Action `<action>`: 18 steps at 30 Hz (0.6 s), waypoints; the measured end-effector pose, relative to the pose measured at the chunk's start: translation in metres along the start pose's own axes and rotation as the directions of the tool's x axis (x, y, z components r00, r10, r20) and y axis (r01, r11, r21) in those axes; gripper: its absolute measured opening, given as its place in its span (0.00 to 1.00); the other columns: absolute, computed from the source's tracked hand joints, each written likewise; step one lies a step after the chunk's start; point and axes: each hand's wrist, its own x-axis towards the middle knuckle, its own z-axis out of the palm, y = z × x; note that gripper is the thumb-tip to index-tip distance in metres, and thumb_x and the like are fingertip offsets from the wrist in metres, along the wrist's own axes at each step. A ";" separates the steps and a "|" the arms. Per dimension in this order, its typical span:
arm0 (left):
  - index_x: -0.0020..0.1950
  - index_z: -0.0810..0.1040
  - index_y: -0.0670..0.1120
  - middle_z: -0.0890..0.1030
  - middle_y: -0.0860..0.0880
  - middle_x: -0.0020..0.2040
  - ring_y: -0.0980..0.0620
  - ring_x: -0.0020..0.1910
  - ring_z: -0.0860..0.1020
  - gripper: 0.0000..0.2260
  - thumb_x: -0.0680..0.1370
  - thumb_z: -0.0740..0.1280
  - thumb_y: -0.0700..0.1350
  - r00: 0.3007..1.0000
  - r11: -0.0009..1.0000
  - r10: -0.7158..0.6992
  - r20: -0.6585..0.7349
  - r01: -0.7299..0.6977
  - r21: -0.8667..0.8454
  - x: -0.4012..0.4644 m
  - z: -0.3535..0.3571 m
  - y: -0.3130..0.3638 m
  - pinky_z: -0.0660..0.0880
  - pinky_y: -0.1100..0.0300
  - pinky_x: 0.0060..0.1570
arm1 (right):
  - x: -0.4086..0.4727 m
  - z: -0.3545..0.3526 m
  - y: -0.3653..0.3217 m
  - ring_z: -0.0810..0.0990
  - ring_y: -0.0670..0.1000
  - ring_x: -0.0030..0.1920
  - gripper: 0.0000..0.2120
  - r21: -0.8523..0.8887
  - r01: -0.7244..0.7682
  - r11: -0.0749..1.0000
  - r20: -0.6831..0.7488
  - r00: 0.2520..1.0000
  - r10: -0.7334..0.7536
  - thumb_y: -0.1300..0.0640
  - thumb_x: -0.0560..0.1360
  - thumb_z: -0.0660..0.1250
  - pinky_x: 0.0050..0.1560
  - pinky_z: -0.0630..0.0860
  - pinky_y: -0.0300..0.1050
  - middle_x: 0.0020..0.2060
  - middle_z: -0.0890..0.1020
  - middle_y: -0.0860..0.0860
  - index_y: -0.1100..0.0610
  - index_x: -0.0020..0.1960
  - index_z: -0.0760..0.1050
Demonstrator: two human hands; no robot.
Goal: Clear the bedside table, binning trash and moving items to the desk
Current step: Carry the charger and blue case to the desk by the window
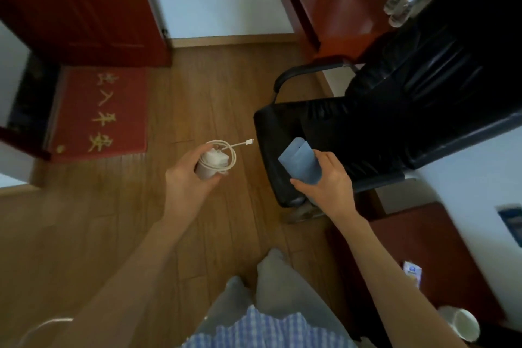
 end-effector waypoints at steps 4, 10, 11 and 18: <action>0.59 0.79 0.46 0.82 0.50 0.54 0.56 0.52 0.80 0.25 0.64 0.79 0.44 0.997 0.999 -0.036 -0.074 0.034 -0.034 0.024 -0.024 -0.015 0.77 0.65 0.51 | 0.041 0.018 -0.029 0.75 0.51 0.55 0.36 0.014 0.041 0.999 0.019 0.999 -0.042 0.45 0.63 0.77 0.49 0.73 0.42 0.56 0.75 0.53 0.59 0.64 0.69; 0.59 0.79 0.48 0.83 0.52 0.52 0.58 0.51 0.80 0.25 0.63 0.79 0.45 0.977 0.982 -0.157 -0.142 0.140 -0.123 0.083 -0.035 -0.043 0.77 0.65 0.50 | 0.120 0.052 -0.057 0.75 0.50 0.56 0.36 0.049 0.082 0.995 0.056 0.995 -0.085 0.46 0.64 0.77 0.48 0.68 0.38 0.57 0.75 0.53 0.59 0.65 0.69; 0.59 0.80 0.48 0.83 0.53 0.52 0.58 0.51 0.81 0.25 0.63 0.79 0.45 0.975 0.981 -0.165 -0.150 0.146 -0.131 0.098 -0.036 -0.049 0.77 0.64 0.50 | 0.136 0.058 -0.062 0.74 0.48 0.55 0.35 0.063 0.082 0.995 0.057 0.995 -0.086 0.46 0.64 0.77 0.48 0.67 0.38 0.57 0.75 0.53 0.59 0.65 0.70; 0.58 0.79 0.49 0.83 0.52 0.52 0.57 0.51 0.81 0.25 0.63 0.79 0.46 0.976 0.980 -0.185 -0.113 0.175 -0.094 0.234 -0.028 -0.079 0.79 0.56 0.51 | 0.274 0.087 -0.076 0.74 0.48 0.57 0.36 0.133 0.054 0.990 0.067 0.996 -0.063 0.47 0.64 0.77 0.52 0.68 0.38 0.58 0.76 0.52 0.59 0.66 0.69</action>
